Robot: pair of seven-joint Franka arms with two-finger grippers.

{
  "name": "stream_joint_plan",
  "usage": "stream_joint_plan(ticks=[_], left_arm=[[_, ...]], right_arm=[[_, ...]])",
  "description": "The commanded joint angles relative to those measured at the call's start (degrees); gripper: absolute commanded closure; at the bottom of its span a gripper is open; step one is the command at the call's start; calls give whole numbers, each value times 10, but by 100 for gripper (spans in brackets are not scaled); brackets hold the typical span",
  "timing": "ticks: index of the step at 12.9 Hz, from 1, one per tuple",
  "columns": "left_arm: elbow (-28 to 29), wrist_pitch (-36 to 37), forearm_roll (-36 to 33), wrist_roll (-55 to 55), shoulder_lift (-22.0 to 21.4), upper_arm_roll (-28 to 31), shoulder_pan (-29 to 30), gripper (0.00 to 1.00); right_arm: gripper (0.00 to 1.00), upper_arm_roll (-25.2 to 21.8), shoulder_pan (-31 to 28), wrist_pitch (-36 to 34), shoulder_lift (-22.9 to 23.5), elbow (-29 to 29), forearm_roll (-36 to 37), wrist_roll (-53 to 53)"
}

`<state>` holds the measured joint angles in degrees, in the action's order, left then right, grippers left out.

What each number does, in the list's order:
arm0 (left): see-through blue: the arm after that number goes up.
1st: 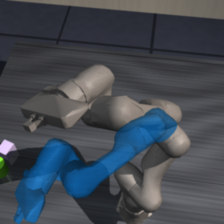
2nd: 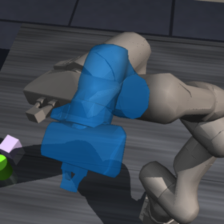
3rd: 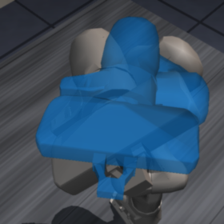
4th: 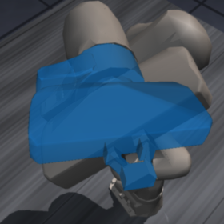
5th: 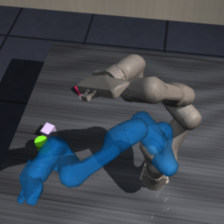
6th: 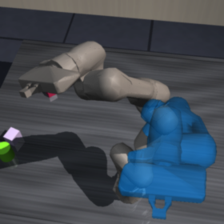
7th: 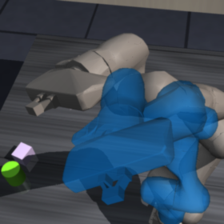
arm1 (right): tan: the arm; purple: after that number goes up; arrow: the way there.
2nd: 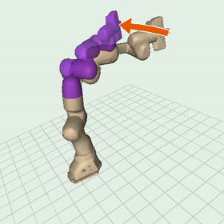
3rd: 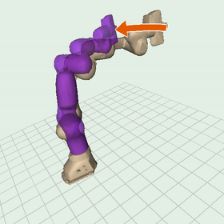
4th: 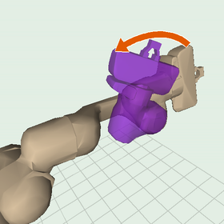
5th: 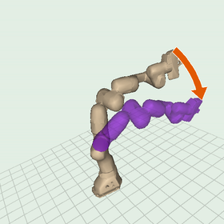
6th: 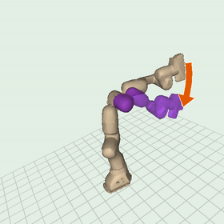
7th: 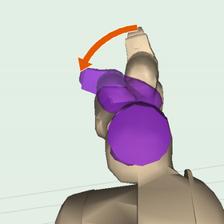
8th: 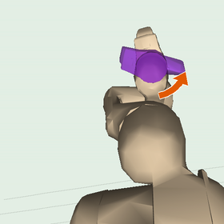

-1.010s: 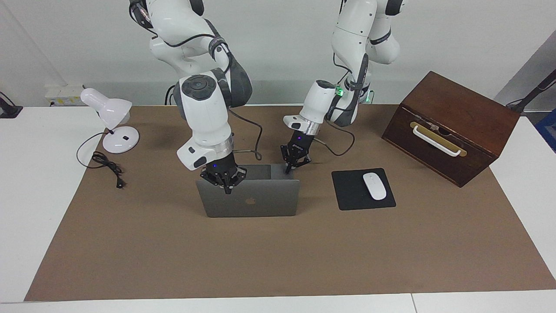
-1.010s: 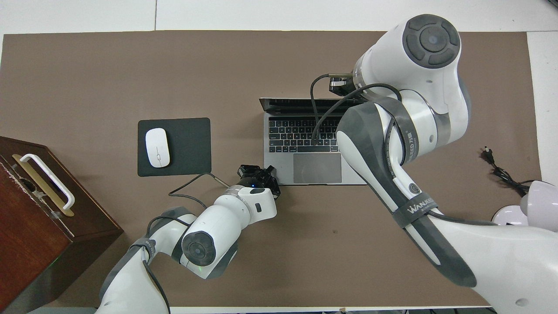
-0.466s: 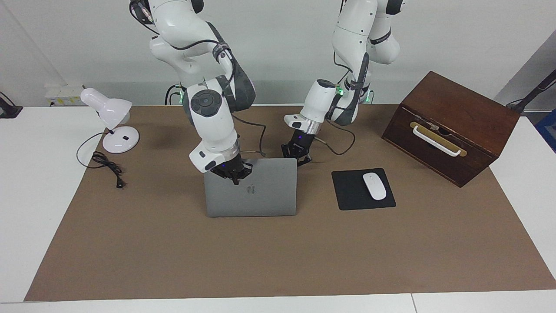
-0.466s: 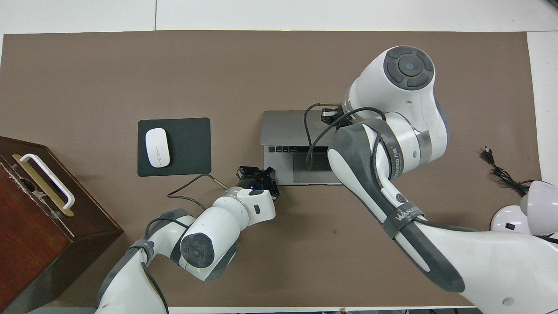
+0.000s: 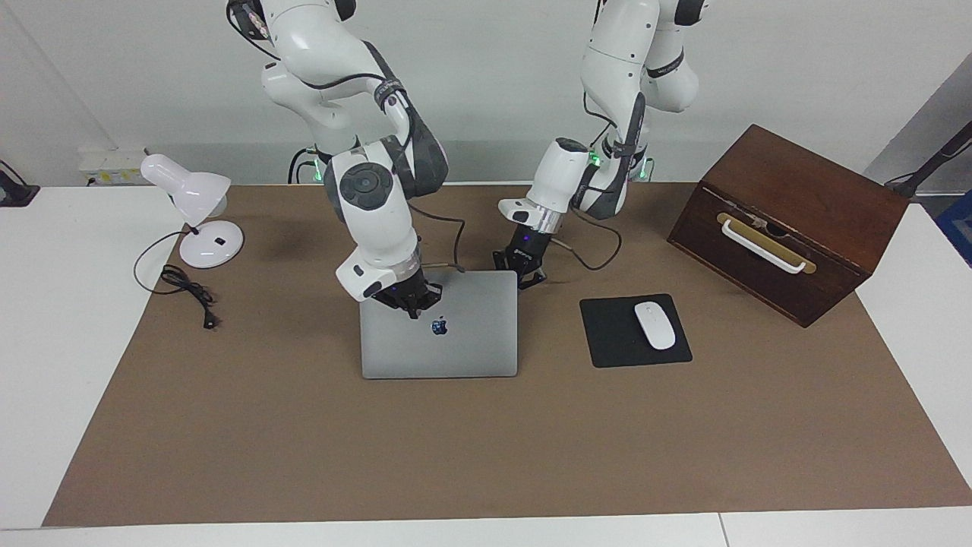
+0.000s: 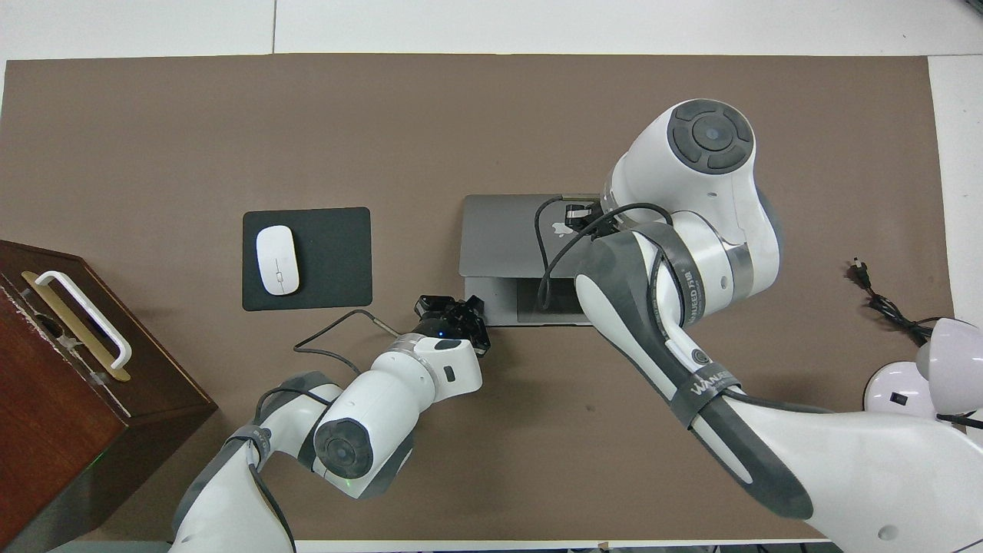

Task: Close laptop with both arms
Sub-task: 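Push the laptop lid down toward the keyboard with the right gripper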

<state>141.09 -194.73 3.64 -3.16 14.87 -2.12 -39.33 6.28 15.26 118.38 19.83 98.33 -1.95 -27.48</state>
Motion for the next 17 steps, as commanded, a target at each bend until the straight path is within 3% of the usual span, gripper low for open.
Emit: stream_joint_plan(ticks=[1,17], left_arm=[[30,-4,6,-11,6,10,-12,100],[30,-25,6,-19,24,12,-20,100]], right_arm=[[100,4,-6,21,-14,34,-18,21],[100,7,-3,7,-38,89,-73,-29]])
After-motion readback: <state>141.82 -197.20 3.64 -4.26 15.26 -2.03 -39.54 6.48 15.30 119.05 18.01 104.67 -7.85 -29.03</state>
